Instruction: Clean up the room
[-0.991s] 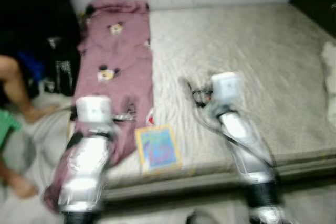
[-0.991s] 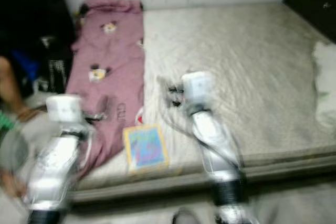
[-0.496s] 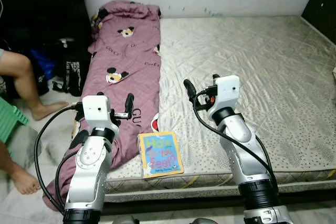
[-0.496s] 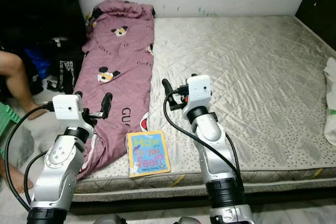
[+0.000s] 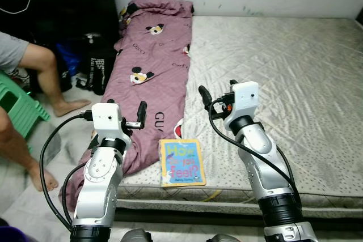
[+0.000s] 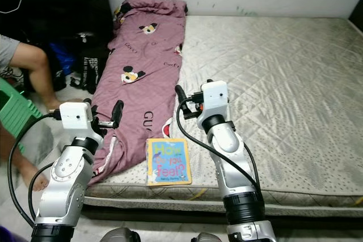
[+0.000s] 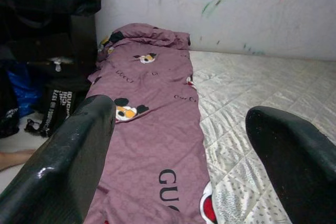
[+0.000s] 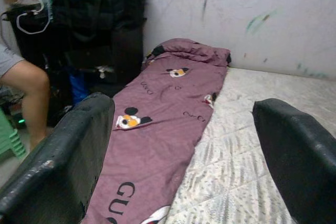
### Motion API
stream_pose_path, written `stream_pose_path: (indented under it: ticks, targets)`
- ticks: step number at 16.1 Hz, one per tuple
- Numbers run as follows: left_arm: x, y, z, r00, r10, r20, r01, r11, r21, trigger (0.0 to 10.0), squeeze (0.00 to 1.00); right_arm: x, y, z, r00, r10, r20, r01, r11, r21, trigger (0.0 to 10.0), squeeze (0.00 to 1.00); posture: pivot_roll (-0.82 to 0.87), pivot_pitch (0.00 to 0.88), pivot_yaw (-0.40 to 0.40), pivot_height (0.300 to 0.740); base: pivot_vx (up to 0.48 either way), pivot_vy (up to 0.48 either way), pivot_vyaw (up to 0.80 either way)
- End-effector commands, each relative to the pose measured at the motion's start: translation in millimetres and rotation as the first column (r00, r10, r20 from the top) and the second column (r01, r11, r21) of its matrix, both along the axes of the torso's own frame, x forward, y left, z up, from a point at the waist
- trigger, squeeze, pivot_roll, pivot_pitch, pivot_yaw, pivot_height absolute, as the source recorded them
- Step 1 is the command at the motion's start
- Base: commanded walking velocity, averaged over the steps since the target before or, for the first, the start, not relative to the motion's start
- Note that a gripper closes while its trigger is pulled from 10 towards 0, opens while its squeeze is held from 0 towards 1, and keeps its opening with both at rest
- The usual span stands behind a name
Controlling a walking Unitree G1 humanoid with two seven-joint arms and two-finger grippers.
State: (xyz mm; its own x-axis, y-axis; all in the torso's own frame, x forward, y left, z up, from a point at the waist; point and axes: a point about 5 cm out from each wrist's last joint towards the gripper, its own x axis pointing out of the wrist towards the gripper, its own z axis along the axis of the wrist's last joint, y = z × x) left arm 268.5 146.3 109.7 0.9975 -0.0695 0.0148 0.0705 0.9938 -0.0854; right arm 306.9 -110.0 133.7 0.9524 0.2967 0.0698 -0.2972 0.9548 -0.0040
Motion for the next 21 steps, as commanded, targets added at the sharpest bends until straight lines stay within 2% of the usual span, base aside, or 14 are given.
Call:
stream_pose_path:
  ticks: [1,6,11,21]
  targets:
    - [-0.8,4.6,-1.2,1.0,0.025,-0.008,-0.025,1.0,-0.004,10.0,0.0,1.2,1.2,0.3,1.0,0.002,-0.001,-0.002,1.0,0.005,10.0,0.0,-0.07,0.0,-0.006,0.74,0.0,0.0,0.0]
    - [-11.6,14.8,-3.6,0.996,0.093,-0.014,-0.093,0.996,-0.004,10.0,0.0,6.5,14.1,-0.6,0.998,0.064,-0.014,-0.064,0.998,0.004,10.0,0.0,-0.03,0.0,-0.051,0.74,0.0,0.0,0.0]
    - [-10.5,13.9,-3.5,0.997,0.071,-0.019,-0.071,0.997,-0.002,10.0,0.0,7.7,16.2,0.4,0.997,0.077,-0.005,-0.077,0.997,-0.008,10.0,0.0,-0.04,0.0,-0.038,0.74,0.0,0.0,0.0]
    - [-5.4,9.5,-1.1,0.999,0.032,-0.016,-0.031,0.999,0.005,10.0,0.0,7.1,11.0,-1.6,0.999,0.052,-0.004,-0.052,0.999,-0.009,10.0,0.0,-0.06,0.0,-0.015,0.74,0.0,-0.363,0.0]
